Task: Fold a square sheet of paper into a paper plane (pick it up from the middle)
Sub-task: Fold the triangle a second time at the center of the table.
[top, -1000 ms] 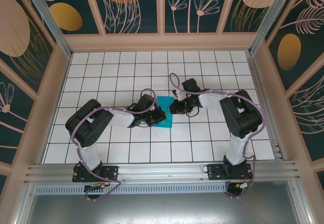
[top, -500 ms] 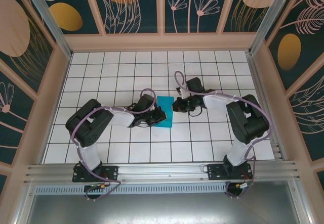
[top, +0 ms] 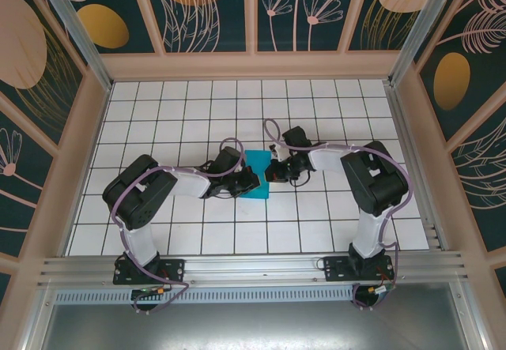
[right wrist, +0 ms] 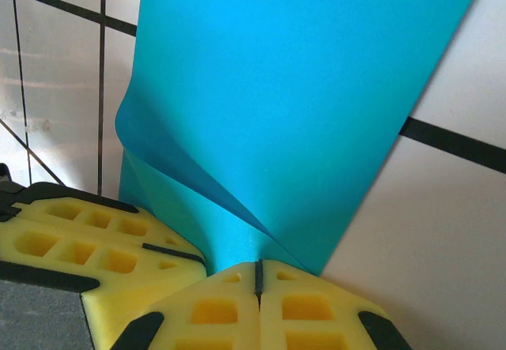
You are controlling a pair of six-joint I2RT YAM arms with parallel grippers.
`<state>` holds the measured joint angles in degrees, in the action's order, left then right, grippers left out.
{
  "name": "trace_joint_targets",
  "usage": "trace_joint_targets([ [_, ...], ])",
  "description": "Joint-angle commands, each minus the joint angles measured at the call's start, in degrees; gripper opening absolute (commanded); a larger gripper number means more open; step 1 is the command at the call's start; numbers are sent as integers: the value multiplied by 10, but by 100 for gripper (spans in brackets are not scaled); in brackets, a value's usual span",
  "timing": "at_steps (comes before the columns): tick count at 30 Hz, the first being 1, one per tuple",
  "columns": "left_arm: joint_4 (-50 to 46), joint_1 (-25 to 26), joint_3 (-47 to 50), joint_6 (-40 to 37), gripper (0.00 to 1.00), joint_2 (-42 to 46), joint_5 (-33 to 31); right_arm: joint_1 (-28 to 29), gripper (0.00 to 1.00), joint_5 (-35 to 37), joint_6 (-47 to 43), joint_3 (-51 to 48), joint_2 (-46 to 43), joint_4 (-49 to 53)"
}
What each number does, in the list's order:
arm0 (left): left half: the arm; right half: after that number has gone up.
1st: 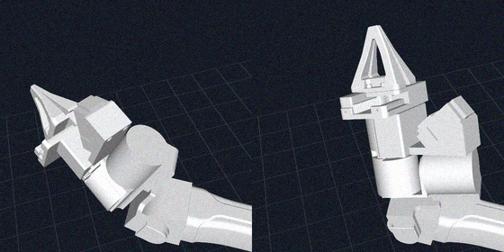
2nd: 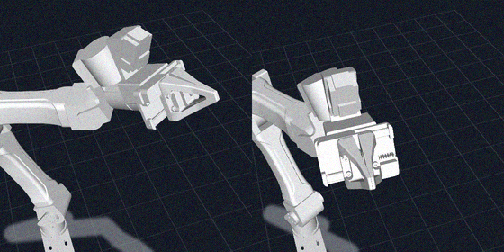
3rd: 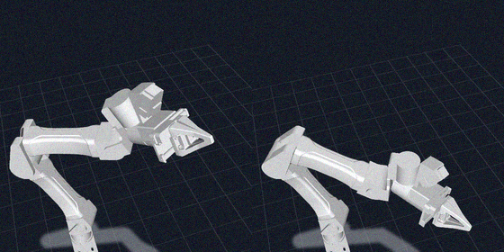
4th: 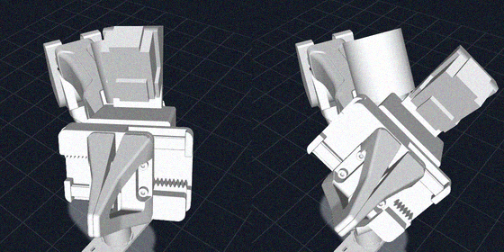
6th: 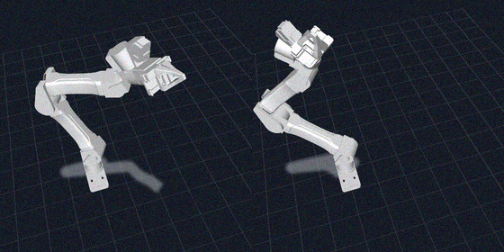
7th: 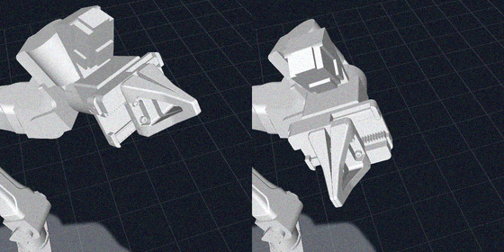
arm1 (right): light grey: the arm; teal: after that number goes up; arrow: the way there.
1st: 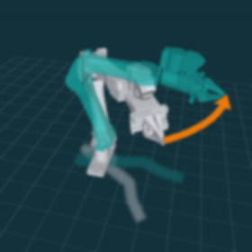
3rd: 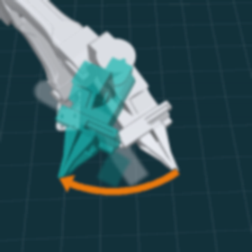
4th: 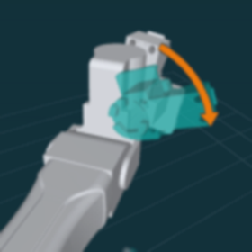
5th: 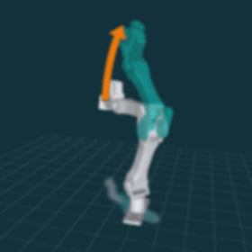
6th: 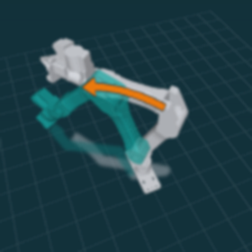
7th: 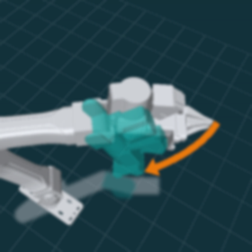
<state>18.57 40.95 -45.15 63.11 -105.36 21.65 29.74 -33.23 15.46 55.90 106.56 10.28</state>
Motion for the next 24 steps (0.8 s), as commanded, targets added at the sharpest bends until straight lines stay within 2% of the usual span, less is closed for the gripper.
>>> trace_joint_targets([
  [1,-27,-2,-22,-43,7,24,-15,2,0,61,-24,6,28,30],
  [8,-81,-11,-62,-74,8,9,-37,2,0,88,-55,10,41,48],
  [24,-137,-20,-62,-88,7,-20,-72,6,0,138,-76,13,57,67],
])
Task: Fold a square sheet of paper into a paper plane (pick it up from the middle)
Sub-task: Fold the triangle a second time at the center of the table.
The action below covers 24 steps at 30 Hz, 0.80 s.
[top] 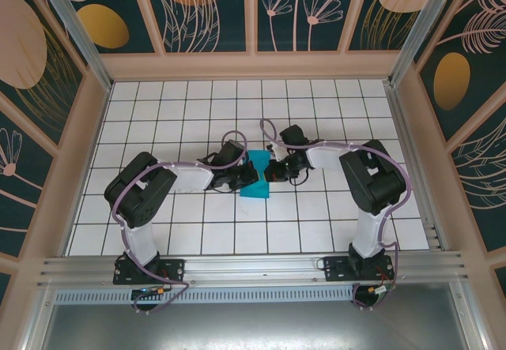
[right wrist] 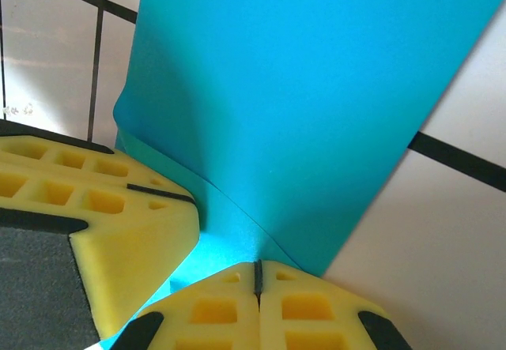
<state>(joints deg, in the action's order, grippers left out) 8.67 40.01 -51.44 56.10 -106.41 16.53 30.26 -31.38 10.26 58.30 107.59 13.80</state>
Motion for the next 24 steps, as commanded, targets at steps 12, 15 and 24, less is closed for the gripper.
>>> trace_joint_targets([
  [12,-70,-90,16,-63,7,12,-33,1,0,141,-44,-8,41,45],
  [15,-77,-107,18,-74,7,22,-38,1,0,141,-45,-7,41,45],
  [24,3,-114,50,-81,8,132,23,22,0,100,-77,7,34,15],
])
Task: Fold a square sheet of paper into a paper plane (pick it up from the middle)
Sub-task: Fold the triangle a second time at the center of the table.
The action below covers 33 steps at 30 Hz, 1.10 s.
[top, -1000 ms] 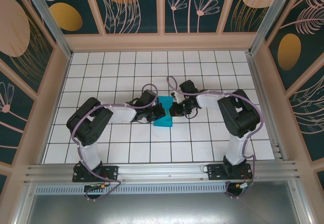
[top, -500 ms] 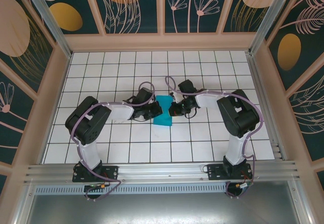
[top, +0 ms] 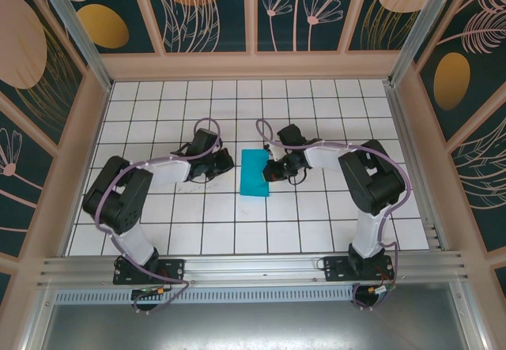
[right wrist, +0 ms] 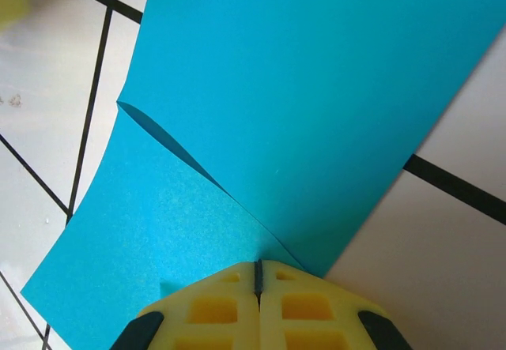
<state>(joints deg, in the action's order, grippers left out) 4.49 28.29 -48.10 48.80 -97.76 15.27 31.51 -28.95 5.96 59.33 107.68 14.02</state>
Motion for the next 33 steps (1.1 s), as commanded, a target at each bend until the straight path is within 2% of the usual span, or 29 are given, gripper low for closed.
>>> trace_joint_targets([
  [1,61,6,26,0,8,52,48,13,0,66,-38,2,33,6],
  [11,121,65,52,41,7,3,76,22,0,37,-75,50,47,1],
  [24,139,67,36,69,4,-55,37,21,0,28,-90,45,43,5],
  [33,106,74,63,80,2,-66,24,21,0,16,-80,49,3,3],
])
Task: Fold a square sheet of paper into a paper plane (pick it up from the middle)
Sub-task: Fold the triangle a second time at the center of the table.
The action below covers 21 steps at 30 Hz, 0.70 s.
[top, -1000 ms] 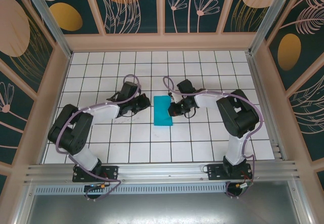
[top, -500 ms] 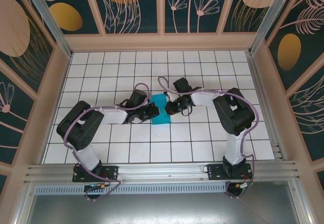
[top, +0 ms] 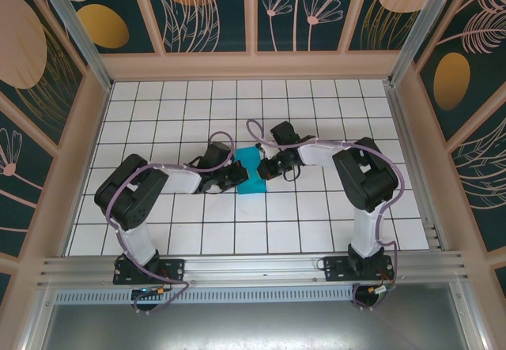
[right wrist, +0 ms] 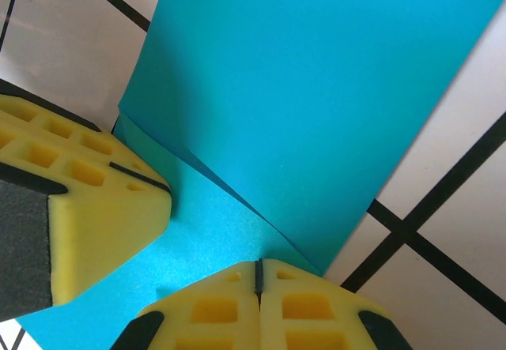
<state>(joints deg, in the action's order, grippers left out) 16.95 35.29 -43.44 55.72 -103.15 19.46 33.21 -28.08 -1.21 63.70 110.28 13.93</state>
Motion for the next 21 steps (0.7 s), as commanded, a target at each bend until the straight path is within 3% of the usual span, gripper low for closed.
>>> trace_joint_targets([
  [1,-27,4,19,14,2,-14,-22,4,0,4,-3,7,-29,3],
  [9,-57,7,26,27,1,-25,-39,9,4,-21,134,-8,-96,-10],
  [11,-61,7,25,28,0,-29,-41,12,0,-1,182,-19,-96,-4],
  [21,-64,8,24,33,0,-35,-42,64,0,54,342,-34,-80,14],
])
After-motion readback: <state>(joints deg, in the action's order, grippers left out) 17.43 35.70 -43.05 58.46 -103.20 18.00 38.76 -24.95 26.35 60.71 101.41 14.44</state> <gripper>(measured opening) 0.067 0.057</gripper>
